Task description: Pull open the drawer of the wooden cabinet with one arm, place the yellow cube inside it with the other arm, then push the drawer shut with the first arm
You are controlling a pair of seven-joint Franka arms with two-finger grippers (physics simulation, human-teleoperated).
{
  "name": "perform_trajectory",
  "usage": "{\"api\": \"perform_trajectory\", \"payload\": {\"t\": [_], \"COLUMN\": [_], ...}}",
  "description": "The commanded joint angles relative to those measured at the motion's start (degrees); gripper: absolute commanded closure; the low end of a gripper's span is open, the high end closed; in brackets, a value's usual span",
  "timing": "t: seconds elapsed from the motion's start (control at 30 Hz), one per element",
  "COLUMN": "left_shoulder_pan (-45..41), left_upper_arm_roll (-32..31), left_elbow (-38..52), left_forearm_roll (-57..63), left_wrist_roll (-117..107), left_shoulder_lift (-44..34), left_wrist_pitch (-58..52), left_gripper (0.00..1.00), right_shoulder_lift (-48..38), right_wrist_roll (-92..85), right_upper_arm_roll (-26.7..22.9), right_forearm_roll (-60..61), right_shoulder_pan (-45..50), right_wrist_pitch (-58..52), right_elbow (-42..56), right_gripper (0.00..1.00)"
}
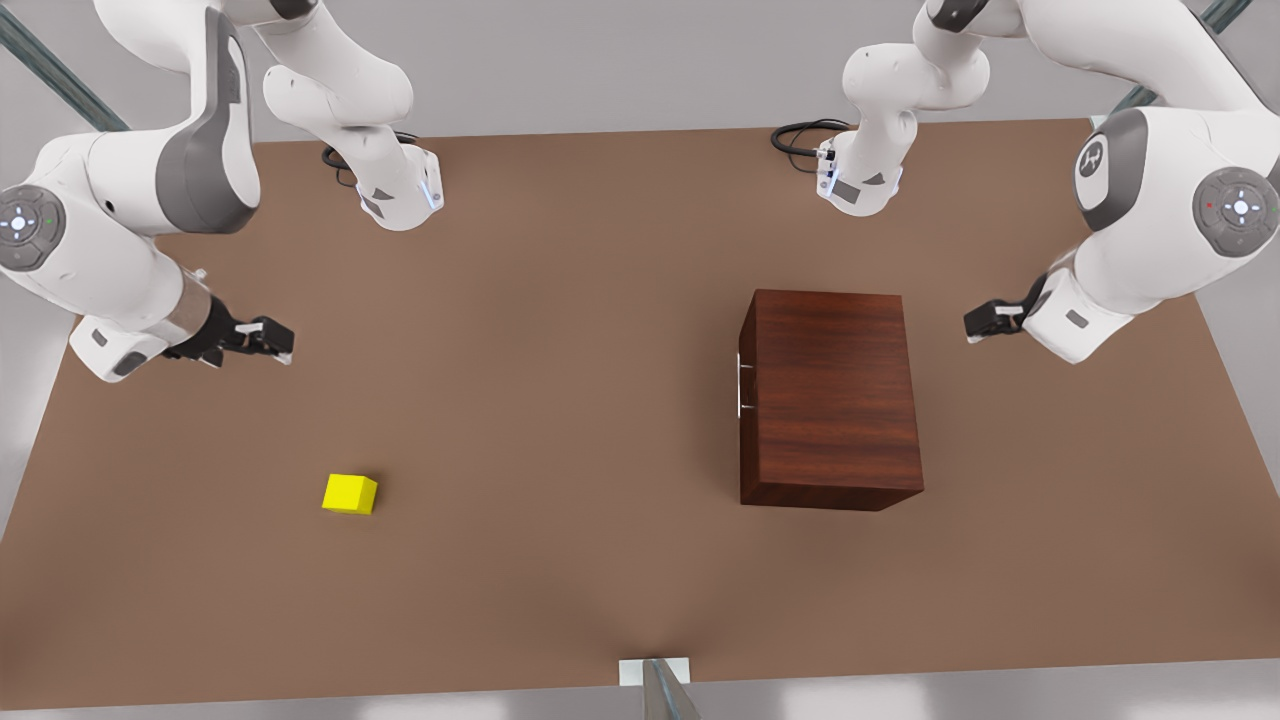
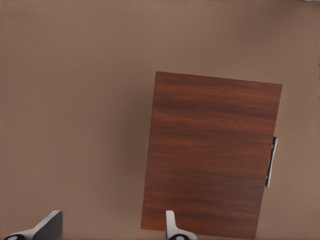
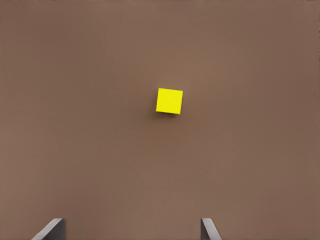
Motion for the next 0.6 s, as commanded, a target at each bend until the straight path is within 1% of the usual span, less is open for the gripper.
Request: {"api": "perform_trajectory", "payload": {"t": [0.0, 0.07, 0.13, 0.17, 0.2, 0.23, 0.3, 0.33, 0.37, 0.4, 0.5, 0.53, 0.57], "left_shoulder_pan": [-0.1, -7.2, -16.6, -22.8, -25.9, -29.8, -35.9, -38.5, -40.0, -41.1, -41.9, -41.7, -41.4], "left_upper_arm_roll": [-0.1, -0.3, -0.3, -0.2, -0.3, -0.3, -0.2, -0.3, -0.2, -0.2, -0.2, -0.2, -0.2], "left_elbow": [0.1, 0.5, 1.0, 1.3, 1.9, 1.9, 2.3, 3.8, 5.9, 6.1, 5.6, 5.2, 4.5], "left_forearm_roll": [0.1, 0.5, 0.5, 1.1, 4.7, 5.1, 6.0, 8.5, 8.8, 8.9, 10.5, 13.0, 13.0], "left_wrist_roll": [5.9, 2.8, -7.8, -15.9, -23.9, -34.6, -46.3, -52.7, -56.5, -59.4, -61.3, -61.0, -61.0], "left_shoulder_lift": [0.7, 2.8, 6.4, 9.3, 11.1, 12.7, 15.7, 18.1, 20.7, 21.9, 24.6, 25.6, 25.9], "left_wrist_pitch": [3.4, 1.6, 1.6, 2.8, 3.8, 6.7, 11.0, 12.7, 13.1, 14.8, 16.1, 15.7, 15.6], "left_gripper": [0.00, 0.00, 0.00, 0.00, 0.00, 0.00, 0.00, 0.00, 0.00, 0.00, 0.00, 0.00, 0.00], "right_shoulder_lift": [-0.1, -0.1, 0.8, 4.1, 7.6, 12.2, 18.0, 20.4, 22.8, 25.4, 29.5, 30.5, 32.6], "right_wrist_roll": [0.9, 0.9, 0.9, 1.5, 1.4, 0.9, 0.7, 0.7, 0.8, 0.6, 2.2, 2.1, 2.1], "right_upper_arm_roll": [0.0, 0.0, -0.3, 0.2, 0.3, 0.2, -0.3, -0.2, 0.0, 0.2, 0.2, 0.3, 0.3], "right_forearm_roll": [0.0, 0.0, 0.1, 0.0, 0.0, -0.1, -0.3, -0.3, -0.1, -0.1, -0.1, -0.2, -0.1], "right_shoulder_pan": [0.2, 0.2, 0.0, 0.2, 0.3, 0.2, -0.1, 0.0, 0.3, 0.3, 0.1, -0.3, -0.5], "right_wrist_pitch": [2.7, 2.1, 2.4, 2.4, 2.4, 3.4, 5.9, 9.1, 14.2, 17.9, 23.8, 24.7, 25.6], "right_elbow": [0.0, 0.0, 0.2, 3.5, 6.9, 9.2, 11.6, 11.5, 11.0, 9.9, 7.9, 7.6, 7.6], "right_gripper": [0.00, 0.00, 0.00, 0.00, 0.00, 0.00, 0.00, 0.00, 0.00, 0.00, 0.00, 0.00, 0.00]}}
